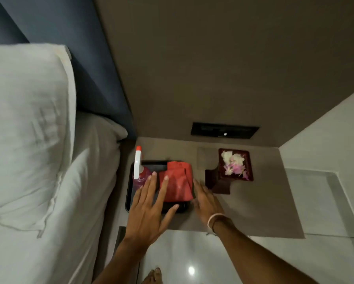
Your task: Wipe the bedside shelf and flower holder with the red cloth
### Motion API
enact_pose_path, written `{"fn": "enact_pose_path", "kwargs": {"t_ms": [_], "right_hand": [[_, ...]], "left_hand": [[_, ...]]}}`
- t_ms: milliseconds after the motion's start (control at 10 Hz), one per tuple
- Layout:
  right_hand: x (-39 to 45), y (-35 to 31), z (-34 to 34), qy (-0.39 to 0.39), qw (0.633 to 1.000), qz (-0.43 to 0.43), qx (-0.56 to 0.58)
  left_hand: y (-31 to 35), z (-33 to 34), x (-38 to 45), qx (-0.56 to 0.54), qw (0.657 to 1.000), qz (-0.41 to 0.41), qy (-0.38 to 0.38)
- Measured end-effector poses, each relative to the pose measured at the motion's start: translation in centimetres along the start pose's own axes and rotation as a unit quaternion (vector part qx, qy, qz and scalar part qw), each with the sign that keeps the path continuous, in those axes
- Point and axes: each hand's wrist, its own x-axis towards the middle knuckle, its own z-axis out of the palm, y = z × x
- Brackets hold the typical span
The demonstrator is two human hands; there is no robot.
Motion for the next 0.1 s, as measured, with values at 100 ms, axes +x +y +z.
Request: {"fn": "enact_pose_path", "kwargs": {"t_ms": [100], "right_hand": [[-4.41, -0.58, -2.30, -0.031, 0.997, -0.020, -0.067]], "left_hand": [[0.90, -4.17, -2.11, 0.013, 1.000, 0.009, -0.006]]}}
